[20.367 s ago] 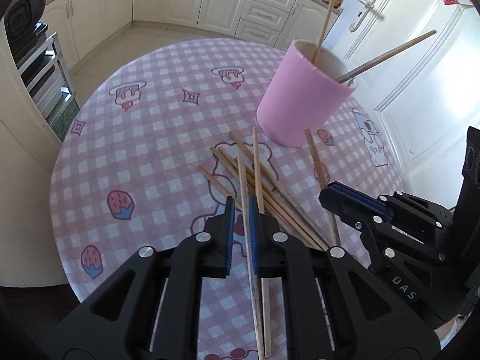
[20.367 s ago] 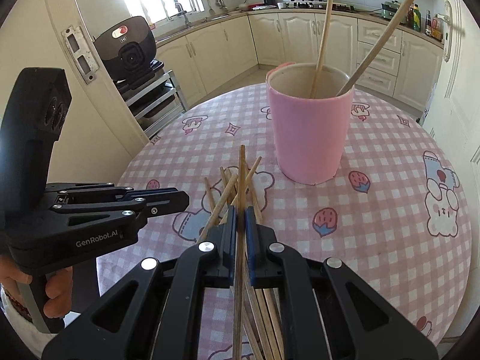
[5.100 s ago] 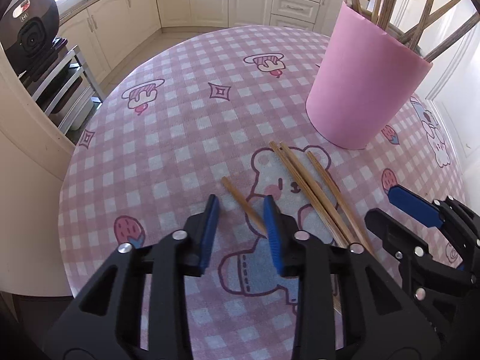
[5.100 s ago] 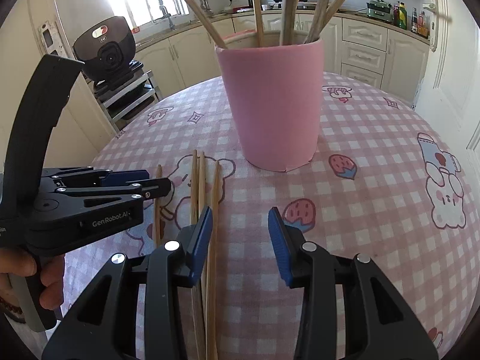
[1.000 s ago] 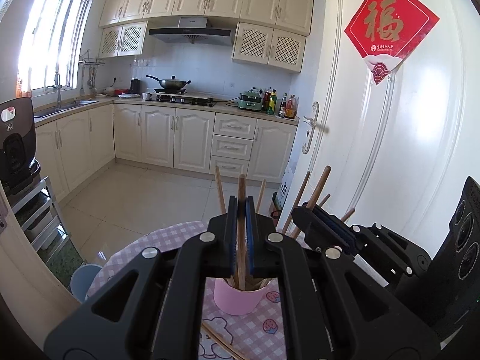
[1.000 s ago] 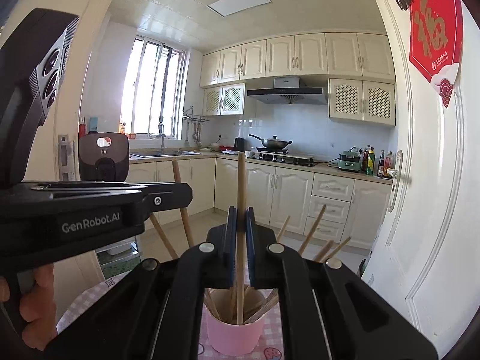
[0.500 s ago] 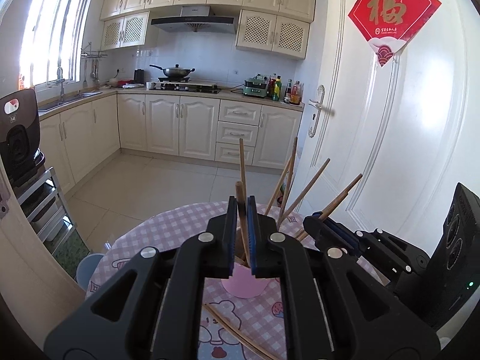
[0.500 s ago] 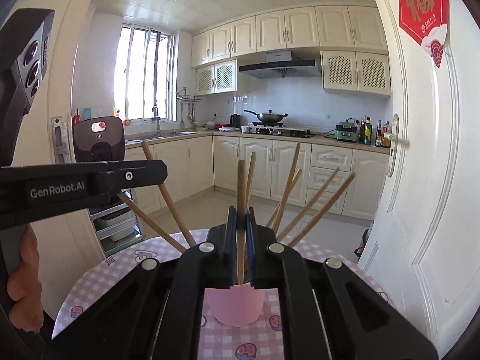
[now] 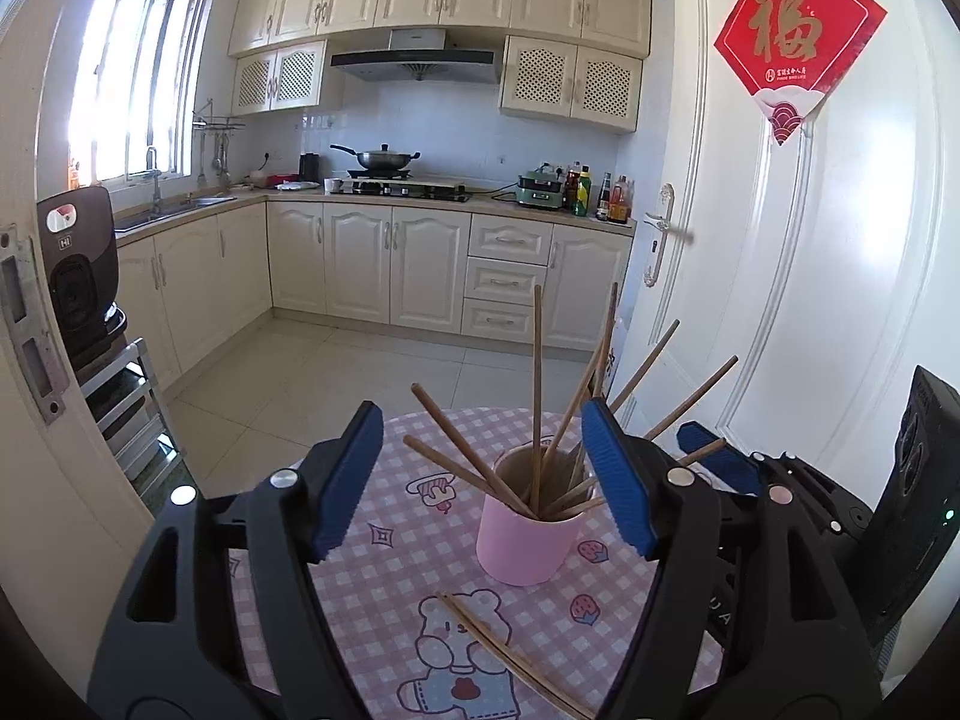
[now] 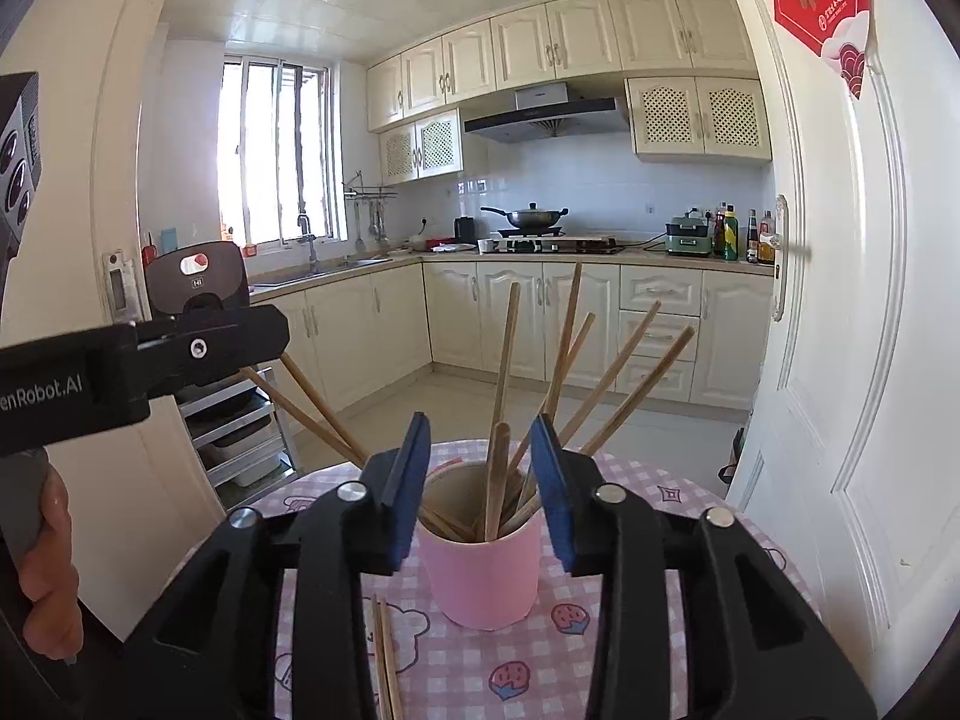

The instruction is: Organize utensils

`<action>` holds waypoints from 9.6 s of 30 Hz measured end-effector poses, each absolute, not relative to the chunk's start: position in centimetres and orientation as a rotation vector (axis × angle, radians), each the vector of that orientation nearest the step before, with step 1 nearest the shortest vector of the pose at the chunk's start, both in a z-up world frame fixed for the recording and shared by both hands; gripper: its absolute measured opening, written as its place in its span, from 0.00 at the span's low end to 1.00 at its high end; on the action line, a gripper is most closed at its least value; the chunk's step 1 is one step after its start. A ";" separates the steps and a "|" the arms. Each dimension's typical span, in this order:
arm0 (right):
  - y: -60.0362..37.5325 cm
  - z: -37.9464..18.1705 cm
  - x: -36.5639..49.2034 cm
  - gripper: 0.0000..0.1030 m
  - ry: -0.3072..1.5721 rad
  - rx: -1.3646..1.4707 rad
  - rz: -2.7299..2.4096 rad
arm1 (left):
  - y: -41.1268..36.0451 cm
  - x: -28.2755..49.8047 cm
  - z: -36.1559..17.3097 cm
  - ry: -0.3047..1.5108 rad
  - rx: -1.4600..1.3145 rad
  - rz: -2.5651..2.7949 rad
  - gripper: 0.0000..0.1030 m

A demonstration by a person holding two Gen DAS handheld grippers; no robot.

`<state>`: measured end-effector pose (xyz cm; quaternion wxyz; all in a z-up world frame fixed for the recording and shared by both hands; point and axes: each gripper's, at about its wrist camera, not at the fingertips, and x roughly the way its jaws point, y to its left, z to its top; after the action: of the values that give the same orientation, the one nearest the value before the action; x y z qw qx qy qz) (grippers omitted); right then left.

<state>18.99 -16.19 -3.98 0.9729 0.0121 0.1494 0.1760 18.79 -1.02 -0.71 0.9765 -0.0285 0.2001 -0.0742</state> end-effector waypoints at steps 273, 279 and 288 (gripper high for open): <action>-17.4 -2.4 15.5 0.49 0.337 0.027 0.369 | -0.8 14.9 -1.3 0.374 -0.015 -0.195 0.83; -17.5 -2.2 12.5 0.67 0.307 0.028 0.327 | -0.5 11.5 -0.9 0.311 0.027 -0.125 0.92; -16.9 -2.0 8.0 0.86 0.249 0.017 0.247 | 0.3 7.6 -1.3 0.321 0.015 -0.095 0.92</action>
<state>8.00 -16.90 -1.99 0.9846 0.0084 0.1241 0.1228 7.64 0.28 -1.27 0.9860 0.0072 0.1596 -0.0475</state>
